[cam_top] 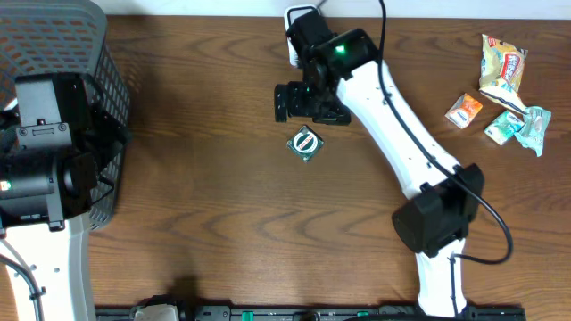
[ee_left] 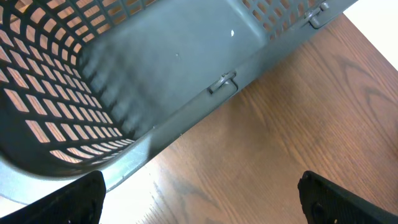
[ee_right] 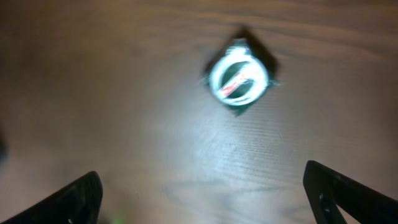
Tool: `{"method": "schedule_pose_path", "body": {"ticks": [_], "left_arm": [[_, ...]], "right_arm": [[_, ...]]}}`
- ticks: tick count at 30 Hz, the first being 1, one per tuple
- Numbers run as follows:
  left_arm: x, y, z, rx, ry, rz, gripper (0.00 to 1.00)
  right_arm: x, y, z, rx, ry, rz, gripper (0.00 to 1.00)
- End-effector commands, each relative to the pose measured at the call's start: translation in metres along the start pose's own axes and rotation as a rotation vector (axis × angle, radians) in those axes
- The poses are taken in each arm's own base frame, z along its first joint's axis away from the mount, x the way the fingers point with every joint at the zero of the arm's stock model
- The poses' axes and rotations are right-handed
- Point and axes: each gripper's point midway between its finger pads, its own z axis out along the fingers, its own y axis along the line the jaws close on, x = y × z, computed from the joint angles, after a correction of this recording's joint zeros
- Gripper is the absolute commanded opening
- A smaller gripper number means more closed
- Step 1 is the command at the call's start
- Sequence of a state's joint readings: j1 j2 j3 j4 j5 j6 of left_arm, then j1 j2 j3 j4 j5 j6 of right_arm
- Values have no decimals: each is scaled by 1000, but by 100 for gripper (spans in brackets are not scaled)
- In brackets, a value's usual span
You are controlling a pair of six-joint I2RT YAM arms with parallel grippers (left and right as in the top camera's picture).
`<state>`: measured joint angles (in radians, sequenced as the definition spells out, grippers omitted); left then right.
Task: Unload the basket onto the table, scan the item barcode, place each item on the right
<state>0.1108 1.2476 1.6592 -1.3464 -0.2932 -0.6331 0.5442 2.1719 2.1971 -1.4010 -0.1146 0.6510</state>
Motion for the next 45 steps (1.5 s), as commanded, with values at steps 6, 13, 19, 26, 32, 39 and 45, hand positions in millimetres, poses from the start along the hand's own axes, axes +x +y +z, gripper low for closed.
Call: {"method": "schedule_pose_path", "body": {"ticks": [6,13,19,26,32,39,45], "left_arm": [[0,3,2,-16,0,-16,98],[0,3,2,-16,0,-16,98],[0,3,2,-16,0,-16,98],[0,3,2,-16,0,-16,97],[0,3,2,-16,0,-16,98],[0,3,2,-16,0,-16,98],[0,3,2,-16,0,-16,98]], "right_arm": [[-3,-24,86,219,26,342,99],[16,-34,139,265,170,333,91],[16,-38,150,277,182,276,84],[8,-49,150,332,129,232,84],[11,-53,158,337,139,225,72],[27,-46,155,285,237,198,62],[50,-27,138,17,493,149,54]]}}
